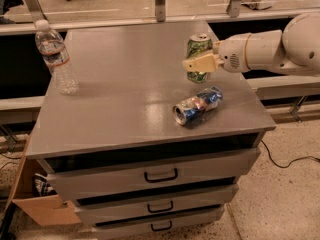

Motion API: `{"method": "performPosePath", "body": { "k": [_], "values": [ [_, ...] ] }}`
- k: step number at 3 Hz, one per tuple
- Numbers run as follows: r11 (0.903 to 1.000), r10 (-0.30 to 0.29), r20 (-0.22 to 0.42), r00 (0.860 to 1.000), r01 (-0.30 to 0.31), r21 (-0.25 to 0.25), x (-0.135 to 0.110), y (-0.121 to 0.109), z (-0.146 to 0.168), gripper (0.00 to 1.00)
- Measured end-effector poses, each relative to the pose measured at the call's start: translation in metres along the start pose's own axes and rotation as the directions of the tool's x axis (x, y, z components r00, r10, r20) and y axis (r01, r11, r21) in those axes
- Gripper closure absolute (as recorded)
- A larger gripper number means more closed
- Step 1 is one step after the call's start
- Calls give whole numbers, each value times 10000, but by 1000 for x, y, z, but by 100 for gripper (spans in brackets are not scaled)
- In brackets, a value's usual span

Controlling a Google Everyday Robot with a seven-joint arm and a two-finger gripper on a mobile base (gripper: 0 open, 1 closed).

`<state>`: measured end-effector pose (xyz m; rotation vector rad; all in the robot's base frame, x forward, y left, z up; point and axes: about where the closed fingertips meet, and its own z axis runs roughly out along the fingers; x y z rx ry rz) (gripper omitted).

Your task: Move green can near redbull can

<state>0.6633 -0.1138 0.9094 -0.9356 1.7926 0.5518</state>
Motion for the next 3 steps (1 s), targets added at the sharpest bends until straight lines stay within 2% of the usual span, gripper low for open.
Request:
{"method": "performPosePath", "body": {
  "k": [3],
  "values": [
    [9989,434,260,9987,-429,-184,22,6,-4,5]
  ]
}}
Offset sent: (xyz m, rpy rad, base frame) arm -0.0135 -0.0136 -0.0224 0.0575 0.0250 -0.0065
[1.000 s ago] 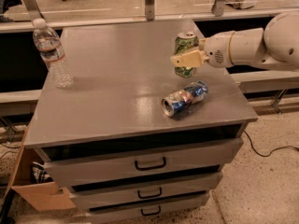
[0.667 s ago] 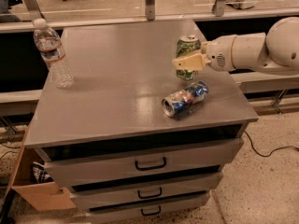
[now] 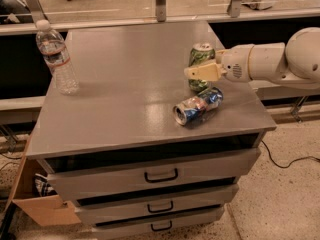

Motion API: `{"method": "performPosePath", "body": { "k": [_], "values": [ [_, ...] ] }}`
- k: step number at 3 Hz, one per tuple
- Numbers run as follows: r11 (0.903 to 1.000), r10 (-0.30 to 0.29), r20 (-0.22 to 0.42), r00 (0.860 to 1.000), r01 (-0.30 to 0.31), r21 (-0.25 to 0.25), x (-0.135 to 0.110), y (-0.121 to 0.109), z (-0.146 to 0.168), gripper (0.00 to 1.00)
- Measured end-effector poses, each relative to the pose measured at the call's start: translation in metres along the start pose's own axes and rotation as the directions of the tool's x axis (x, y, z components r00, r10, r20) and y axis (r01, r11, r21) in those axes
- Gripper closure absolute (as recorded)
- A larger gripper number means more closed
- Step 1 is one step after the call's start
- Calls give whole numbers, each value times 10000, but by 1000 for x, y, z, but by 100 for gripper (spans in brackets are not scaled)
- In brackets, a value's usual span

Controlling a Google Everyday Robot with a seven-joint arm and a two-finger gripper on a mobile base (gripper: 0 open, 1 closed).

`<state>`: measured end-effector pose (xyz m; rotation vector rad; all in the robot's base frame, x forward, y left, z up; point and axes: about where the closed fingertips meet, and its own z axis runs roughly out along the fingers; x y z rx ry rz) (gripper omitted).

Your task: Move green can near redbull can

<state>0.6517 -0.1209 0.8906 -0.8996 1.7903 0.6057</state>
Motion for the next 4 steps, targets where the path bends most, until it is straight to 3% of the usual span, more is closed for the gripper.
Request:
{"method": "performPosePath", "body": {
  "k": [2,3,4],
  "values": [
    [10000,58,19,10000,-58,31,3,1,-3,0],
    [9994,-243,404,9989,233,243,-14,-10,-23,0],
    [9952,-962,855,9917,941,287,-38,-32,-63,0]
  ]
}}
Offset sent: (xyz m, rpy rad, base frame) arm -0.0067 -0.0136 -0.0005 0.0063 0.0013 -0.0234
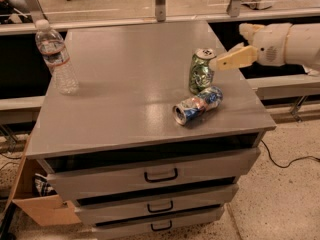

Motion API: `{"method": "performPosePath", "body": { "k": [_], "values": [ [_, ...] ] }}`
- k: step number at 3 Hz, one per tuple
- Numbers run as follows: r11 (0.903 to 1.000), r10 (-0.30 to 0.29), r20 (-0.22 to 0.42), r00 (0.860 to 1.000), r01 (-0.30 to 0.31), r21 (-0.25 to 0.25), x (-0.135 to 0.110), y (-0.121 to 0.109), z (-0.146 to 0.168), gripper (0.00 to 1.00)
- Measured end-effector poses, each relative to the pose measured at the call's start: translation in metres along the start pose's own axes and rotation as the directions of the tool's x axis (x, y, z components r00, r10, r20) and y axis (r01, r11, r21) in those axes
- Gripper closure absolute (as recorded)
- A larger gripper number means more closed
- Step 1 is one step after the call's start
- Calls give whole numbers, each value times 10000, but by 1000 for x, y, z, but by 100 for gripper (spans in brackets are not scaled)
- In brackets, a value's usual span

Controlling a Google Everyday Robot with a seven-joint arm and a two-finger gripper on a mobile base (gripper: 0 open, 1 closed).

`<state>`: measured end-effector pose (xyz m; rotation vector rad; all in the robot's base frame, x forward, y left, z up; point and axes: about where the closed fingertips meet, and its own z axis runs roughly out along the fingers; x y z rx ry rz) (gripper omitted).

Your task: Move green can near redbull can

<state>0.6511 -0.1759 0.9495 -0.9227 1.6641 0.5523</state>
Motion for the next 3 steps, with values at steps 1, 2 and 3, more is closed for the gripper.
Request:
{"method": "performPosePath", "body": {
  "k": [1,2,3],
  "values": [
    [9974,-539,210,9983,548,-477,-20,-19,-32,0],
    [9912,-1258,921,9878,1291,-303,-62,-37,-82,0],
    [9848,-1735,1324,9759,1716,260,-93,-49,-108,0]
  ]
}}
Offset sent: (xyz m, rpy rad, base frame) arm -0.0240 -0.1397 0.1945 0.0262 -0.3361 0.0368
